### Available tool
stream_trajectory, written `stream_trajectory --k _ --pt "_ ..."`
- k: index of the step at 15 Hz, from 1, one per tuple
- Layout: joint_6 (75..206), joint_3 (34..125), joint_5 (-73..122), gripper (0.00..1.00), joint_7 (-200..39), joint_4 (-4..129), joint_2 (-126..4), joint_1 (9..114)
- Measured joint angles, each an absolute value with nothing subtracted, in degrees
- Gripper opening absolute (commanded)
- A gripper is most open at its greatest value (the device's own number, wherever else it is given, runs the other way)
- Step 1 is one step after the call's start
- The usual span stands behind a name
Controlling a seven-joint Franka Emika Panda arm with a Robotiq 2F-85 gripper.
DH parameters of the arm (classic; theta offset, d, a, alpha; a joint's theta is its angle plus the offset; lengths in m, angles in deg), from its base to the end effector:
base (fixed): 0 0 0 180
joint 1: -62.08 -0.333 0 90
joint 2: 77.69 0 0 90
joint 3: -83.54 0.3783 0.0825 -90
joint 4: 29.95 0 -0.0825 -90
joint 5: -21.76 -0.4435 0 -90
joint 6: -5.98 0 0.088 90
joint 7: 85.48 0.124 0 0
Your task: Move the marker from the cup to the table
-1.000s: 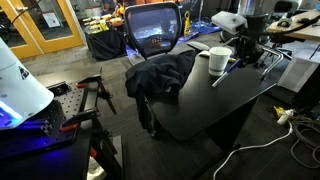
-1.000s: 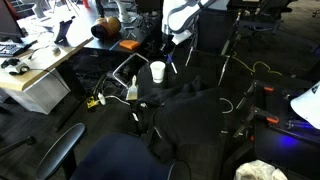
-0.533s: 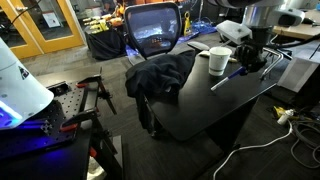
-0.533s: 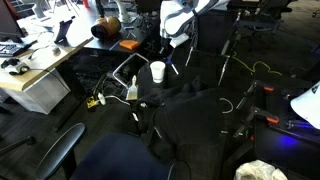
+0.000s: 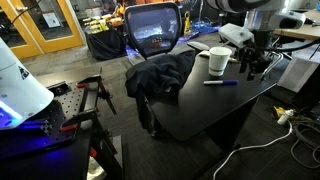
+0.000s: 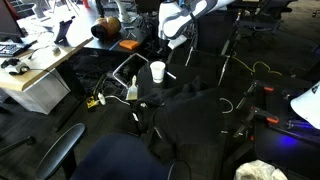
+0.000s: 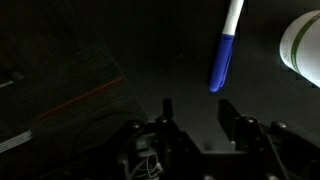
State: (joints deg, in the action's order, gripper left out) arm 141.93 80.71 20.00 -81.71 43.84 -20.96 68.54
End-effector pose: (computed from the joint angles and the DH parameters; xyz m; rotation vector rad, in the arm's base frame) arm 0.8424 -0.1263 0.1316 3.0960 -0.3494 0.1481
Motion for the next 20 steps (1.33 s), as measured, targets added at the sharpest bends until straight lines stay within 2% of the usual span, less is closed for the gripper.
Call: stream_trajectory --k 2,3,9,20 --pt "143.7 80.7 20.0 0.99 -81.7 43.9 -21.8 68.2" --pt "144.9 80.7 20.0 1.0 -81.7 44.1 -22.5 68.0" --pt "153.9 80.6 20.0 1.0 -81.3 51.1 -29.7 66.7" --pt "164.9 80.2 20.0 1.0 -80.4 75.1 -47.5 64.6"
